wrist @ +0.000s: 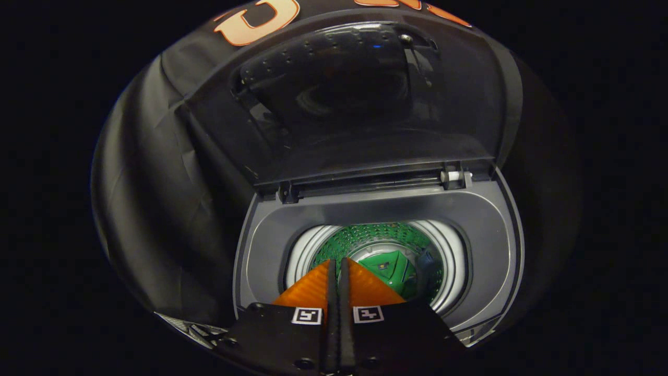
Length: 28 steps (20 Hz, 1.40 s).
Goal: Put the clothes into the washing machine and then close the washing machine lid.
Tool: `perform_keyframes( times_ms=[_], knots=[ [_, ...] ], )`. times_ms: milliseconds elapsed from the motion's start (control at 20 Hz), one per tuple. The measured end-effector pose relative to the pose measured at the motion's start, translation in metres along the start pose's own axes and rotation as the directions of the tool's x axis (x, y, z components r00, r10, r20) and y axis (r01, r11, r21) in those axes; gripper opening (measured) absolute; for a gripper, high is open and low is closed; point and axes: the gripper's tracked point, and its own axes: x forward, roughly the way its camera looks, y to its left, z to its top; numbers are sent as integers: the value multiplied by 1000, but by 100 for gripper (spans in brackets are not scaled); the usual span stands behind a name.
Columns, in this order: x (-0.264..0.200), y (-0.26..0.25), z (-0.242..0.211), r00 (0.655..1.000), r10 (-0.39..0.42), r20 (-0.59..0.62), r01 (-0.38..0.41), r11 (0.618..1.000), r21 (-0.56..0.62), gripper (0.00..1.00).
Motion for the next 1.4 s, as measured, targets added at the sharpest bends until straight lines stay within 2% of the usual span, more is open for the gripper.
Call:
perform_keyframes(
  times_ms=[500,700,1000,1400],
  knots=[
    [5,-5,7,999,-38,24,38,999,-3,9],
    [1,-8,4,999,-46,-5,46,999,-8,61],
    [-7,-9,10,998,-67,21,68,998,-17,99],
    [-47,6,63,991,-80,112,90,992,-93,99]
  ],
)
